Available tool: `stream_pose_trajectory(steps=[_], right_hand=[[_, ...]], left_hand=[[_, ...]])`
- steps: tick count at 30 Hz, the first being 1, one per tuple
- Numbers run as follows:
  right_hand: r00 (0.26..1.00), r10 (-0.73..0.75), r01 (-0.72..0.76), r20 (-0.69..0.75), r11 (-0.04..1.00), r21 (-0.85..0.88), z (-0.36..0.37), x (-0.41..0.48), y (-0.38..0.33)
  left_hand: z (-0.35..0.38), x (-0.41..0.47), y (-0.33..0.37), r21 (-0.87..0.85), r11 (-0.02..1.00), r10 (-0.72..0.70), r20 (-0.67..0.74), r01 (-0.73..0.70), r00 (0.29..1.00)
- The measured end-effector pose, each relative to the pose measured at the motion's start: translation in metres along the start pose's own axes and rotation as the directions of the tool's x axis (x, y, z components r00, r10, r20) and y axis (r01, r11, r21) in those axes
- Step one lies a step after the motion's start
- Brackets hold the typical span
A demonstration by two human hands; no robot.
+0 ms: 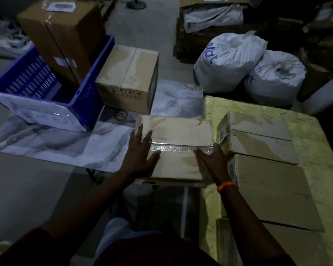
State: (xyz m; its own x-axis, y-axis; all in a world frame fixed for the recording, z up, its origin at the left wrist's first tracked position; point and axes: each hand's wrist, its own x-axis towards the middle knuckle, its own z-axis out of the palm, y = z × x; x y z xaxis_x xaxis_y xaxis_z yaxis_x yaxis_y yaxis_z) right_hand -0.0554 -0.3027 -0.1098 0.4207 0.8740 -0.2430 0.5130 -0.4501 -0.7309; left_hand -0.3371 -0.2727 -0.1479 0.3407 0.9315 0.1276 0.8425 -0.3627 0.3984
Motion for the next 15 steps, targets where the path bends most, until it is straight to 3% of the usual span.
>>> stream_pose_trajectory(steps=[4, 8, 15], right_hand=[[0.996, -0.085, 0.085, 0.003, 0.99, -0.117, -0.036, 0.008, -0.014], [0.972, -0.229, 0.233, 0.047, 0.936, -0.263, -0.062, 0.019, -0.062], [0.838, -0.499, 0.539, 0.222, 0.687, -0.488, -0.037, -0.001, -0.15]], left_hand=[[0.014, 0.002, 0.024, -0.155, 0.987, -0.066, -0.093, 0.051, 0.993], [0.019, 0.004, 0.029, -0.173, 0.974, -0.149, 0.017, 0.149, 0.989], [0.005, -0.017, 0.001, -0.153, 0.947, -0.269, 0.111, 0.284, 0.957]])
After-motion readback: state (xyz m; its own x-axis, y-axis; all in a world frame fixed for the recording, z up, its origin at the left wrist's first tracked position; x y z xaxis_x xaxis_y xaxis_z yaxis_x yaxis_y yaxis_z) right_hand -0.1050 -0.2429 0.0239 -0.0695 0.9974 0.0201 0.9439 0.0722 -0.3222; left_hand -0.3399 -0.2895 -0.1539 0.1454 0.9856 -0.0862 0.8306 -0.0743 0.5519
